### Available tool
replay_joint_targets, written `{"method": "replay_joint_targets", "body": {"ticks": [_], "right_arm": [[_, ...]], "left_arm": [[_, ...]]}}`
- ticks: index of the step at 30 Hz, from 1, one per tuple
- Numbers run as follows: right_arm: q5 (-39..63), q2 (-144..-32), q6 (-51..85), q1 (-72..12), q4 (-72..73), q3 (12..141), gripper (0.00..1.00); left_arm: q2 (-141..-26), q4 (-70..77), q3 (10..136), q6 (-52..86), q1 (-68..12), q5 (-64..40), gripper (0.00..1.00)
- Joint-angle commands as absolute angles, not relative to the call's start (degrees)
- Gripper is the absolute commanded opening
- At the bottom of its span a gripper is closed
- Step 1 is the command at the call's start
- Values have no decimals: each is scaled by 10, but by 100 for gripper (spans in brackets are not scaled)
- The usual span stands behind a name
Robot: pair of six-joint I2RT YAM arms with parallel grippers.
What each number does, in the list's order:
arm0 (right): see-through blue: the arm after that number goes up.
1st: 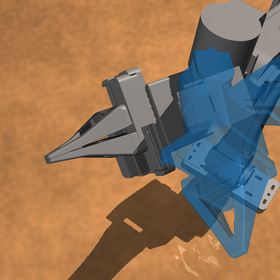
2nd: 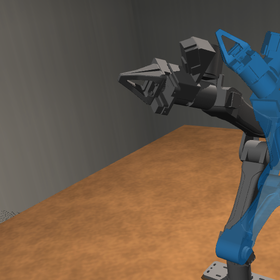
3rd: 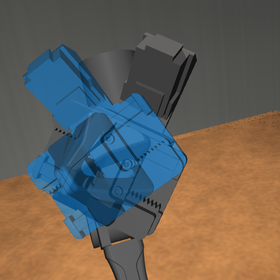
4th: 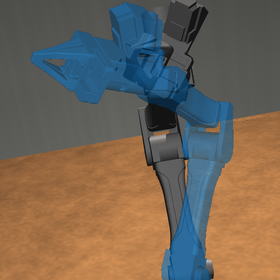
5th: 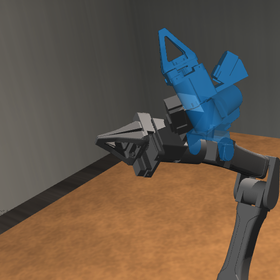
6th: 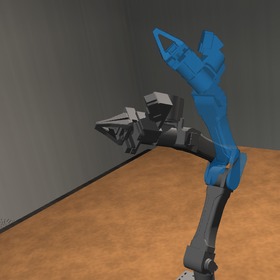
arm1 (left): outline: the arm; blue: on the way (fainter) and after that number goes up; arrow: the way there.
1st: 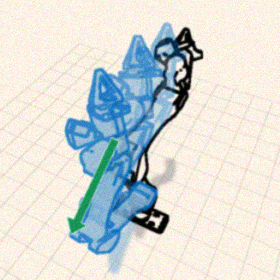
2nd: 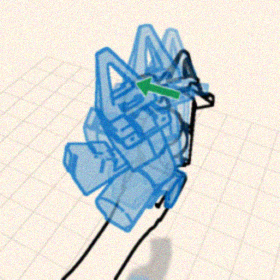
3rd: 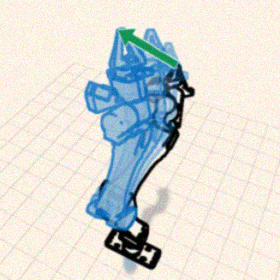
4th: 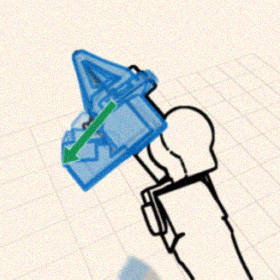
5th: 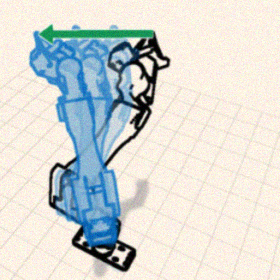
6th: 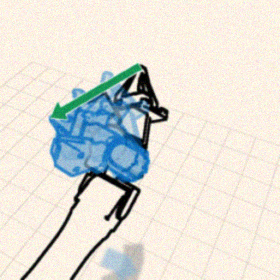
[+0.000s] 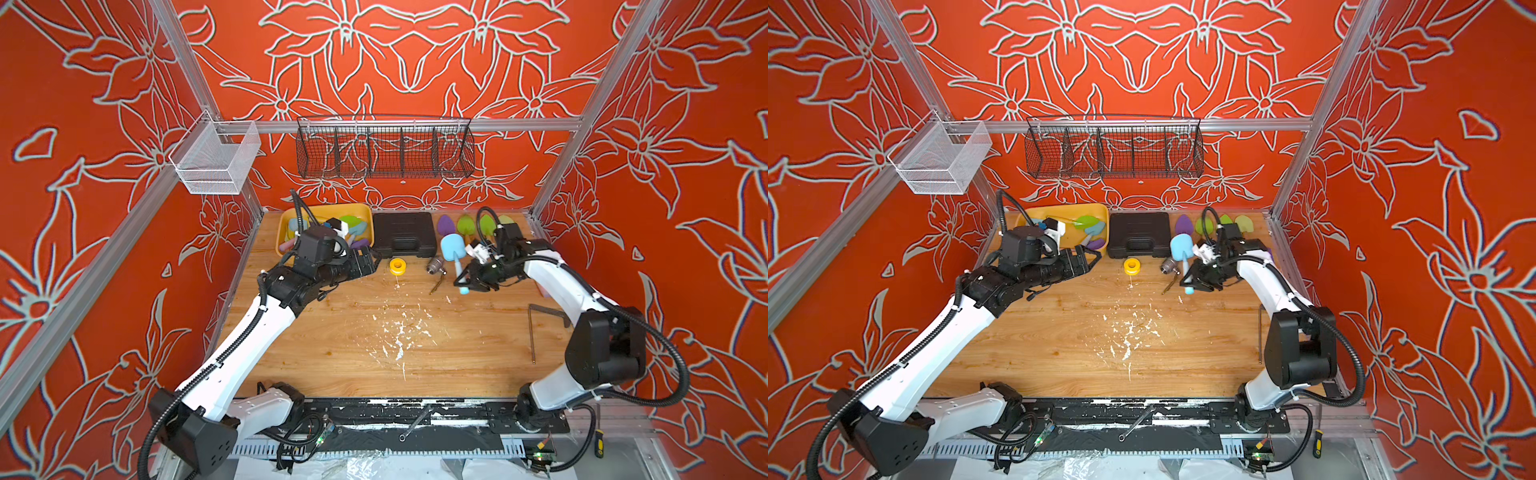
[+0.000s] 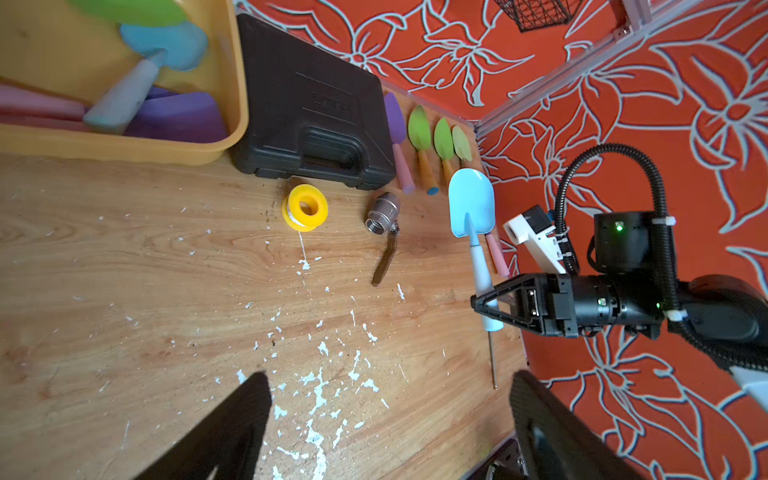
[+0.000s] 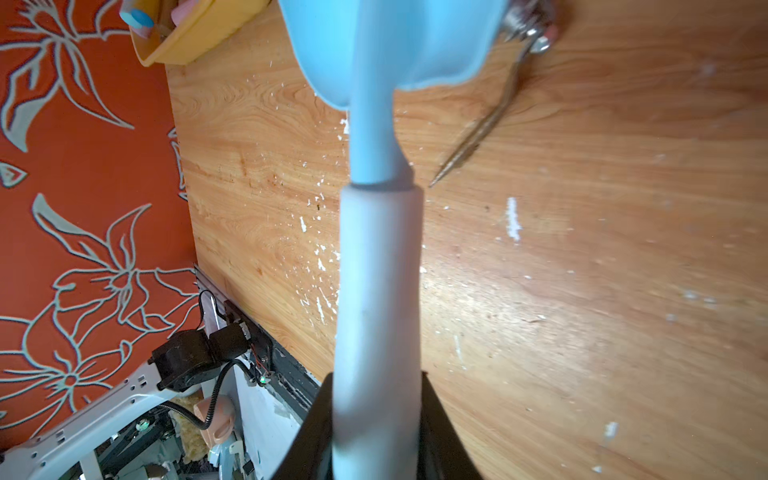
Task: Take the shovel out of the storage box
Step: Place the shovel at the center of the board.
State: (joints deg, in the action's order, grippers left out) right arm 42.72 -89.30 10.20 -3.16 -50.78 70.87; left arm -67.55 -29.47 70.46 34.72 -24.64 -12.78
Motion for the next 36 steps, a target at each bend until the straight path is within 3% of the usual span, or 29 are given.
{"method": "replay_joint_targets", "body": {"ticks": [1,11,25,36], "right_arm": [[450,-886,8,30,-502,681,0],[372,-996,-59,129,-565,721,0],[257,-1042,-70,174,-596,731,0],[246,-1106,-75,183,-599,776,0]], "left_arm": [[-696,-308,741,309,-272,-95,91],[-721,-304,750,314,-293,-89,91],[-724,-301,739,296,-293,-81,91],[-728,-293,729,298,-293,-82,90]]}}
